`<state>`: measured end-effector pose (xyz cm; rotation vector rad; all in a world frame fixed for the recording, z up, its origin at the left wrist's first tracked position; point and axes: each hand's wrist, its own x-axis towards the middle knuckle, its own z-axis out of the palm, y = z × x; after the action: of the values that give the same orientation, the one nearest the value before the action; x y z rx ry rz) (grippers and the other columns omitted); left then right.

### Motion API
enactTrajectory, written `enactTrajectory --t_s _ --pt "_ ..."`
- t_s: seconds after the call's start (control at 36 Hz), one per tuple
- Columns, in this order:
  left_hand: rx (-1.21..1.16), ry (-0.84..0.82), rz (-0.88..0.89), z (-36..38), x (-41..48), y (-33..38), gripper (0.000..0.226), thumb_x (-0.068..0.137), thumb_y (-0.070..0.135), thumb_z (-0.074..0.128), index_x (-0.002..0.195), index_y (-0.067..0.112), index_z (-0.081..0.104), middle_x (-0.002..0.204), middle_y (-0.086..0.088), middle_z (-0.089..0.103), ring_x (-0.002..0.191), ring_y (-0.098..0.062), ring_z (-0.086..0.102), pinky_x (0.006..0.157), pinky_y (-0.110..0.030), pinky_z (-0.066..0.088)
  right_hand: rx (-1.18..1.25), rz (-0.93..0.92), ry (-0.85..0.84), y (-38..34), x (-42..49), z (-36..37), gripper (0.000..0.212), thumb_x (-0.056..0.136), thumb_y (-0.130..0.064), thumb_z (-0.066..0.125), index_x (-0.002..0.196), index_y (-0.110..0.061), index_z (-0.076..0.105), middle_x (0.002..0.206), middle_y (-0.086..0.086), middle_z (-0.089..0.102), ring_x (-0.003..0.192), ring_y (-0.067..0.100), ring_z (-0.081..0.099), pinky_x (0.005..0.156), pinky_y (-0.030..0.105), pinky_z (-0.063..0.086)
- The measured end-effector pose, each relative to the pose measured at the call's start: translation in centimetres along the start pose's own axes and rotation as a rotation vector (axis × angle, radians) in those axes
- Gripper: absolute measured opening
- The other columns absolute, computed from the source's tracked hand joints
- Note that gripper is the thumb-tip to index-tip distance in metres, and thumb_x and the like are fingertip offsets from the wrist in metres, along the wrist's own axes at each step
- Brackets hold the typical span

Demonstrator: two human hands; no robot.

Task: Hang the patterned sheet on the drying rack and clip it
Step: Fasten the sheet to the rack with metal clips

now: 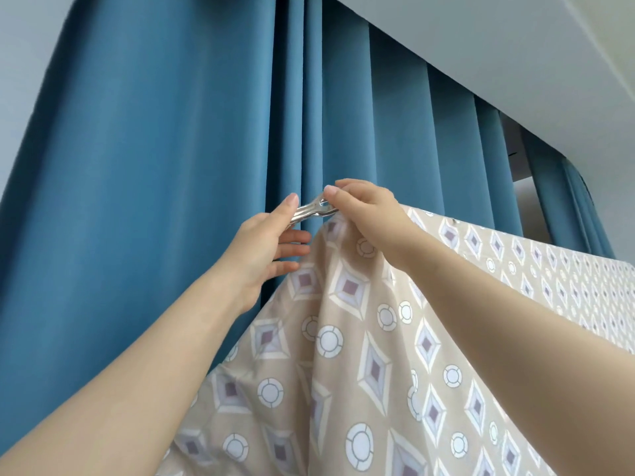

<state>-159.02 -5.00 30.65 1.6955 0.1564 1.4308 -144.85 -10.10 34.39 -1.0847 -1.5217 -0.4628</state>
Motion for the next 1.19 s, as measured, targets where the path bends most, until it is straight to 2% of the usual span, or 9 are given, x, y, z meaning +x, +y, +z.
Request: enactTrajectory --t_s 0.14,0.25,0.39,0.44,0.53,0.58,0.72,0.83,1.19 --pt "0.039 0.049 0.039 0.0 -0.4 0.0 0.028 0.086 0.05 0.051 0.087 0.023 0.059 0.078 0.001 0.062 0.068 -0.012 0.058 0.062 -0.024 0.042 -0.011 0.056 -0.022 1.0 0.3 -0.3 0.035 0.087 -0.055 0.042 0.068 -0.036 0.064 0.069 0.001 0.055 0.076 0.016 0.049 0.079 0.029 0.037" --pt "0.075 0.126 0.052 -0.2 -0.9 0.1 0.024 0.087 0.047 0.054 0.085 0.023 0.061 0.086 0.0 0.067 0.073 -0.012 0.063 0.065 -0.025 0.046 0.014 0.067 -0.003 0.8 -0.1 0.0 0.036 0.095 -0.044 0.041 0.066 -0.03 0.056 0.056 -0.005 0.035 0.054 0.012 0.034 0.057 0.024 0.025" --pt "0.03 0.125 -0.004 -0.9 -1.1 0.5 0.027 0.083 0.045 0.06 0.082 0.019 0.064 0.094 -0.002 0.067 0.08 -0.011 0.062 0.068 -0.023 0.049 0.046 0.074 0.006 1.2 0.2 0.3 0.047 0.094 -0.05 0.038 0.076 -0.013 0.062 0.044 -0.011 0.038 0.058 0.012 0.04 0.064 0.022 0.028" --pt "0.017 0.111 -0.012 -1.2 -1.3 0.5 0.026 0.082 0.042 0.061 0.082 0.017 0.064 0.092 -0.002 0.067 0.08 -0.01 0.06 0.069 -0.02 0.048 0.067 0.098 0.012 1.6 0.4 0.2 0.053 0.086 -0.061 0.032 0.079 -0.022 0.067 0.055 -0.014 0.053 0.086 0.019 0.05 0.086 0.028 0.038" --pt "0.008 0.106 -0.013 -1.6 -1.8 0.0 0.021 0.083 0.036 0.061 0.083 0.016 0.065 0.089 0.001 0.066 0.08 -0.009 0.057 0.072 -0.02 0.047 -0.027 0.11 0.028 1.8 0.6 -0.6 0.043 0.093 -0.053 0.029 0.077 -0.033 0.064 0.084 -0.018 0.06 0.111 0.016 0.048 0.111 0.038 0.024" --pt "0.034 0.12 0.011 -1.9 -2.2 -0.4 0.018 0.083 0.034 0.062 0.082 0.016 0.066 0.088 0.002 0.065 0.077 -0.008 0.055 0.073 -0.02 0.046 -0.233 0.112 0.024 1.7 0.5 -1.0 0.04 0.098 -0.045 0.028 0.09 -0.027 0.063 0.097 -0.013 0.06 0.111 0.01 0.043 0.107 0.032 0.02" --pt "0.121 0.178 0.051 -2.4 -3.1 -1.2 0.016 0.08 0.034 0.065 0.084 0.019 0.067 0.088 -0.001 0.065 0.076 -0.009 0.054 0.076 -0.021 0.046 -0.532 0.092 -0.047 1.6 0.5 -0.8 0.032 0.097 -0.045 0.029 0.088 -0.025 0.053 0.1 -0.009 0.051 0.12 0.017 0.04 0.1 0.037 0.021" --pt "0.19 0.219 0.077 -2.5 -3.7 -1.0 0.017 0.079 0.033 0.067 0.087 0.017 0.067 0.084 0.0 0.064 0.075 -0.009 0.054 0.077 -0.022 0.045 -0.565 0.073 -0.022 1.9 0.3 -0.7 0.034 0.097 -0.046 0.031 0.108 -0.026 0.055 0.124 -0.006 0.05 0.129 0.017 0.03 0.104 0.038 0.017" --pt "0.236 0.172 -0.047 -4.1 -6.0 -1.3 0.022 0.073 0.037 0.066 0.083 0.018 0.069 0.087 0.0 0.069 0.079 -0.012 0.059 0.068 -0.023 0.043 -0.542 0.07 0.005 1.5 0.2 -0.3 0.032 0.096 -0.045 0.031 0.109 -0.028 0.055 0.125 -0.007 0.049 0.13 0.015 0.028 0.103 0.037 0.016"
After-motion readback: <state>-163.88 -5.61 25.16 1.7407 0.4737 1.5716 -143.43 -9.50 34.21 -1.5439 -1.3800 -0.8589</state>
